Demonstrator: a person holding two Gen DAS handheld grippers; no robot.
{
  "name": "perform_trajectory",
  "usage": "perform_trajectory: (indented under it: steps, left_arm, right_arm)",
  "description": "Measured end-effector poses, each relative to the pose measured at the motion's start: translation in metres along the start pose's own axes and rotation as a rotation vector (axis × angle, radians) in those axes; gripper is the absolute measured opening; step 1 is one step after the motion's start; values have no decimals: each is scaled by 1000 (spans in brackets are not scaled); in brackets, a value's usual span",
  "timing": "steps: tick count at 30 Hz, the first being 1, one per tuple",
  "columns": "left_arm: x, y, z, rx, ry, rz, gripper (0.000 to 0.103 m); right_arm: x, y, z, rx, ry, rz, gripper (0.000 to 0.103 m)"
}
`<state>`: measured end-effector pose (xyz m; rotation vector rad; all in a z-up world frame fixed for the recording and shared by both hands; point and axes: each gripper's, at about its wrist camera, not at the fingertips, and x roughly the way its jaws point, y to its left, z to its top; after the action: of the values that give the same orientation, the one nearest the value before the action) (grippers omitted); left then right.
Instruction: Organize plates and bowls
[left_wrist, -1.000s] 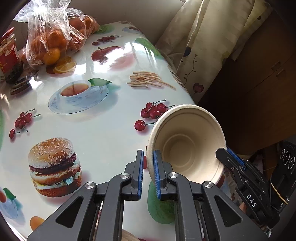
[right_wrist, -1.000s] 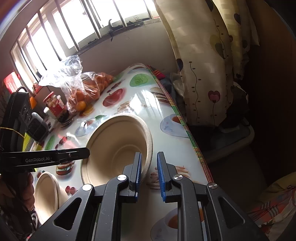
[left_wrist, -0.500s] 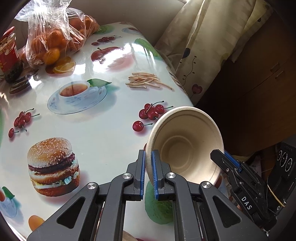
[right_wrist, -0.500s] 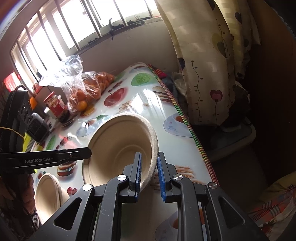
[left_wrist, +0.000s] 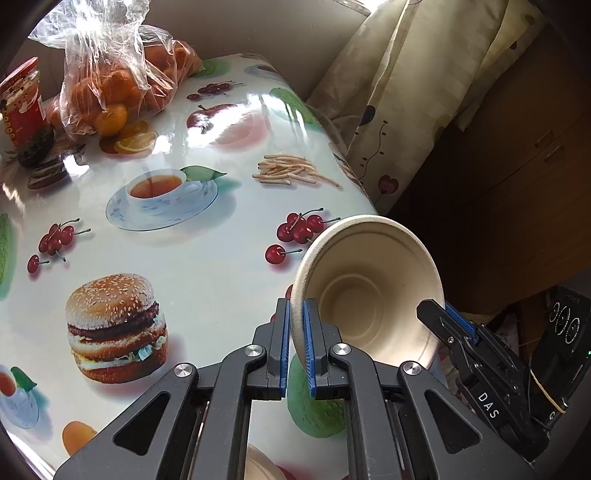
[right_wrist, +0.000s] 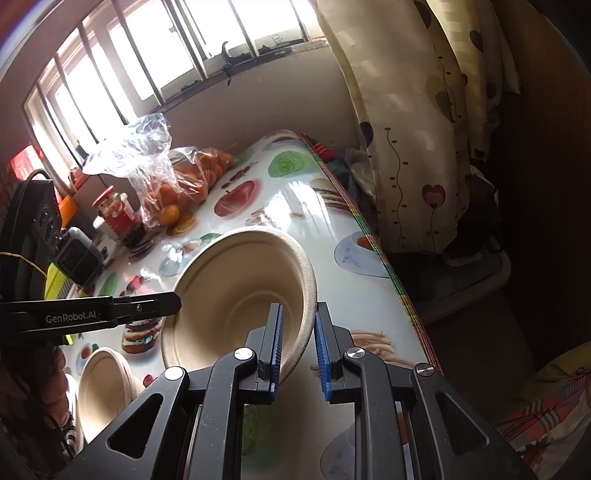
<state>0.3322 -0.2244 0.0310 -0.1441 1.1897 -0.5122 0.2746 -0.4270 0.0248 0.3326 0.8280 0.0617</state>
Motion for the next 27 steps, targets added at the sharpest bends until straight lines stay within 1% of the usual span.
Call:
perform_trajectory:
  steps: [3,13,27]
  left_arm:
    - [-9,-1,-3,1,-12,-7,7]
    - [-40,10,-13,-19,-56,-19,7]
    - [-88,37,-44,-61,-112,-30,7]
  right_arm:
    - [-5,5,1,-5,-5,-4,16]
    - [-26,29,-1,-37,-32,20,16]
    - [-49,77,-18,-99,-53,46,16]
